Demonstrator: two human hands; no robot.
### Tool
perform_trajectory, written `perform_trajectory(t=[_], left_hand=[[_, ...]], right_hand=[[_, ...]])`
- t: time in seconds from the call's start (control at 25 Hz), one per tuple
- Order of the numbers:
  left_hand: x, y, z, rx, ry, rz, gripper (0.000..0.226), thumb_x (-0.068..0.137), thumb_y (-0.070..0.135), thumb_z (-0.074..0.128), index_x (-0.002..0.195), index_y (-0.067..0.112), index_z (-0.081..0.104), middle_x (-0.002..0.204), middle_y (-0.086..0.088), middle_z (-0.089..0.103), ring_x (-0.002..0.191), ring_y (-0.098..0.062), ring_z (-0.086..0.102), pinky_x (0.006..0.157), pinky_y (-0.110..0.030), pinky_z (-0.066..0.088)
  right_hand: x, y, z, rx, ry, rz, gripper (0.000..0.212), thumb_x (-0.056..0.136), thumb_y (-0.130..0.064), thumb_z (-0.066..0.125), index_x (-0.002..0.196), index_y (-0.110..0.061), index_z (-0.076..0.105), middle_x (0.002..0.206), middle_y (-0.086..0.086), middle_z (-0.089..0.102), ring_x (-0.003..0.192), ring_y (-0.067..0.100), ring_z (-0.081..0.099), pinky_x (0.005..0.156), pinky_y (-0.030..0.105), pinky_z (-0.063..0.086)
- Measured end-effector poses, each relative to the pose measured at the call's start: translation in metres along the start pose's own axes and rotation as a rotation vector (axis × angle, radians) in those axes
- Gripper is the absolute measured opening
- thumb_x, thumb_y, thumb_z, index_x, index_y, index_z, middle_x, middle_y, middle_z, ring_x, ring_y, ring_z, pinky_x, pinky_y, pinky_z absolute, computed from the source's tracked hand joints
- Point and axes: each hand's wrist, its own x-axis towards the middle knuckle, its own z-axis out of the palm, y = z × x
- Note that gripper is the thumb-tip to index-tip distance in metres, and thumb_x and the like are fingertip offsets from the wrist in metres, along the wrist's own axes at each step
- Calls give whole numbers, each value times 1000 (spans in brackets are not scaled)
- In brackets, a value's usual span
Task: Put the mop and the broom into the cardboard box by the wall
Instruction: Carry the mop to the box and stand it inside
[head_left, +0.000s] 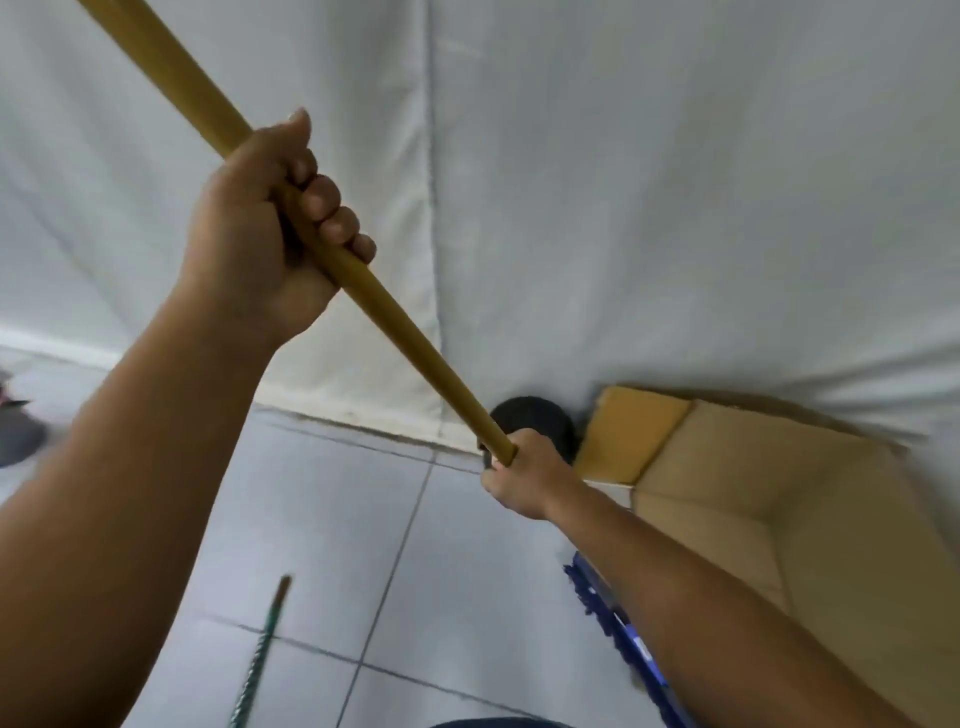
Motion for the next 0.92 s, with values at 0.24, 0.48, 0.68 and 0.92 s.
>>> perform_trajectory(t=[0.24, 0.48, 0.68, 0.92], left_hand=[[39, -126, 225, 18, -270, -101, 31, 89, 20, 54, 60, 20, 42, 46, 4, 36, 45, -15, 37, 56, -32, 40], [48, -234, 392, -21, -544, -194, 25, 88, 20, 63, 71, 16, 45, 47, 2, 41, 46, -17, 39, 51, -32, 35], [42, -329, 508, 25, -741, -287, 25, 90, 20, 63, 72, 18, 46, 53, 1, 41, 48, -14, 37, 51, -30, 36], [66, -413, 634, 42, -1081, -285, 22, 93, 28, 59, 85, 11, 46, 72, -12, 43, 62, -27, 38, 61, -38, 40]], right_hand=[[-18, 155, -153, 167, 280, 194, 28, 71, -17, 64, 55, -20, 42, 53, -1, 44, 49, 15, 42, 49, 31, 38], [-44, 275, -266, 238, 482, 364, 39, 77, -39, 71, 56, -22, 44, 52, -6, 49, 49, 12, 51, 56, 32, 44], [-65, 364, -335, 44, 589, 591, 37, 73, -58, 70, 66, -26, 53, 67, -4, 63, 62, 14, 62, 54, 30, 48], [-46, 443, -411, 117, 803, 865, 35, 68, -52, 77, 70, -23, 57, 66, -4, 64, 60, 10, 62, 50, 27, 46]])
